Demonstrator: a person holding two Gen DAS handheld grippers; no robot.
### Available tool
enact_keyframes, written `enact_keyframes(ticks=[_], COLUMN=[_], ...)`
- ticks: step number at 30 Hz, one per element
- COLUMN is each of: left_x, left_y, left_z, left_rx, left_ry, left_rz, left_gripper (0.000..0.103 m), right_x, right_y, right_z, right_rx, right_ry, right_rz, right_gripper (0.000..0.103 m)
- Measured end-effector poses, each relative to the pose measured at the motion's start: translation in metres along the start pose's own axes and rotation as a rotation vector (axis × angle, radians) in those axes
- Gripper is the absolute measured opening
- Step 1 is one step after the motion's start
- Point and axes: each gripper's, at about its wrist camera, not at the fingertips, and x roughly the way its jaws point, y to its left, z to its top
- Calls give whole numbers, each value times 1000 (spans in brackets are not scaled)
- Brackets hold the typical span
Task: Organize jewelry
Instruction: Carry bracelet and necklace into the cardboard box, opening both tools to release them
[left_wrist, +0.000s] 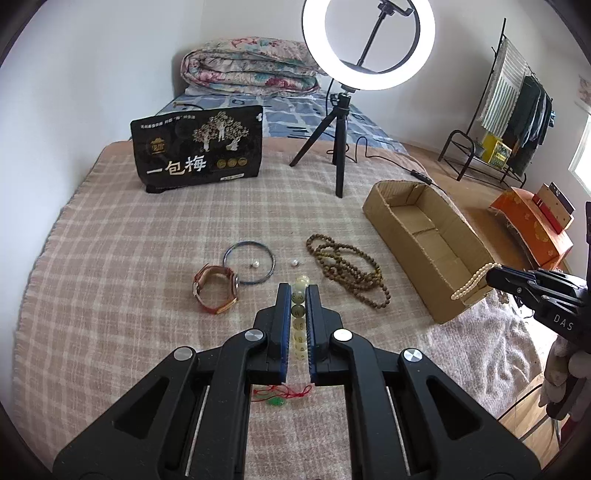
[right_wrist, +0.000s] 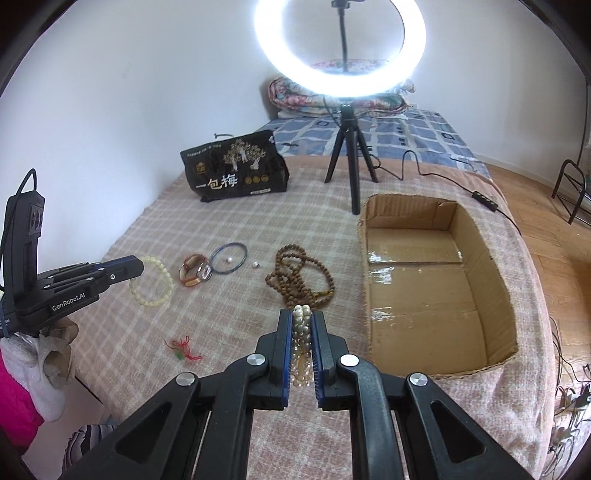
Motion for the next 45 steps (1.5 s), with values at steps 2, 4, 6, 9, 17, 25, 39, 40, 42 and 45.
enact_keyframes(ticks=[2, 4, 6, 9, 17, 25, 39, 40, 42, 45], left_x=[2, 6, 10, 18, 44, 80, 145, 149, 156, 165], left_y=[-9, -18, -28, -44, -86, -128, -164, -165, -166, -169], left_z=[7, 14, 20, 31, 53, 71, 92, 91, 88, 85], left_rx=[11, 21, 35, 61, 117, 163, 166, 162, 154, 151], left_ry=[-6, -10, -14, -19, -25, -12, 36, 43, 56, 77], left_rz=[-16, -32, -47, -67, -117, -150, -148, -148, -148, -150], left_gripper=[5, 5, 5, 5, 5, 5, 5, 5, 5, 5], right_x=[-5, -8, -12, -15, -15, -6, 21, 24, 28, 34], right_y=[-7, -14, -22, -34, -69, -97, -129, -130, -133, -136], right_z=[1, 3, 5, 7, 11, 8, 2, 1, 0, -3], right_rx=[9, 18, 24, 33, 63, 87, 118, 120, 128, 132], right_ry=[-12, -23, -31, -41, -56, -48, -17, -14, -8, 4], right_rz=[-7, -16, -25, -39, -77, -107, -117, -118, -116, -116], right_gripper=[7, 7, 7, 7, 7, 7, 7, 7, 7, 7])
